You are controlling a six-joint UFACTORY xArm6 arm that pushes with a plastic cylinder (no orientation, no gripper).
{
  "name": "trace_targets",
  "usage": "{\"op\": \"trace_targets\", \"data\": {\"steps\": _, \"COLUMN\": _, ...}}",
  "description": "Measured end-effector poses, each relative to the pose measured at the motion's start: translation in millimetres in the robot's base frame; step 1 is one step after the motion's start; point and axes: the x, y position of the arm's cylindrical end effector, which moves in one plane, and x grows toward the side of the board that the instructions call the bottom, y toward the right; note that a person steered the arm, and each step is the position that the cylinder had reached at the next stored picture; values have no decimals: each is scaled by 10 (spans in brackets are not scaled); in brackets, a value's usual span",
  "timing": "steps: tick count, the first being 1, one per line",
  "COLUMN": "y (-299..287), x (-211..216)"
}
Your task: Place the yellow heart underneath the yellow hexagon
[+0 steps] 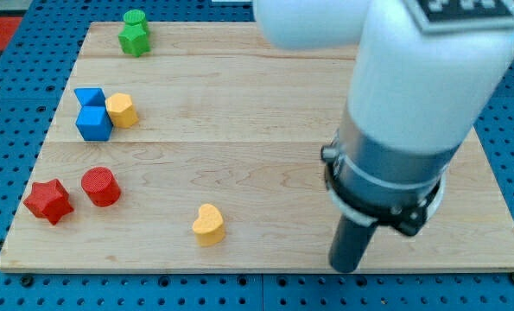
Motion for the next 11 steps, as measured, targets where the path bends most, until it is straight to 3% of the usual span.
{"op": "trace_targets", "data": {"steps": 1, "y": -1012, "x": -211}}
{"op": "trace_targets", "data": {"steps": 2, "y": -1219, "x": -527}}
{"op": "trace_targets", "data": {"steps": 3, "y": -1001, "x": -116}}
{"op": "trace_targets", "data": {"steps": 4, "y": -1650, "x": -344}}
{"op": "trace_targets", "data": {"steps": 5, "y": -2027, "x": -933}}
{"op": "trace_targets", "data": {"steps": 6, "y": -2038, "x": -1231}}
{"op": "trace_targets", "data": {"steps": 7, "y": -1430, "x": -981}}
{"op": "trace_targets", "data": {"steps": 8, "y": -1073, "x": -1144}}
{"op": "trace_targets", "data": {"steps": 9, "y": -2019, "x": -1476}}
{"op": "trace_targets", "data": {"steps": 10, "y": -2423, "x": -1520}}
{"op": "trace_targets", "data": {"steps": 11, "y": -2132, "x": -1643}}
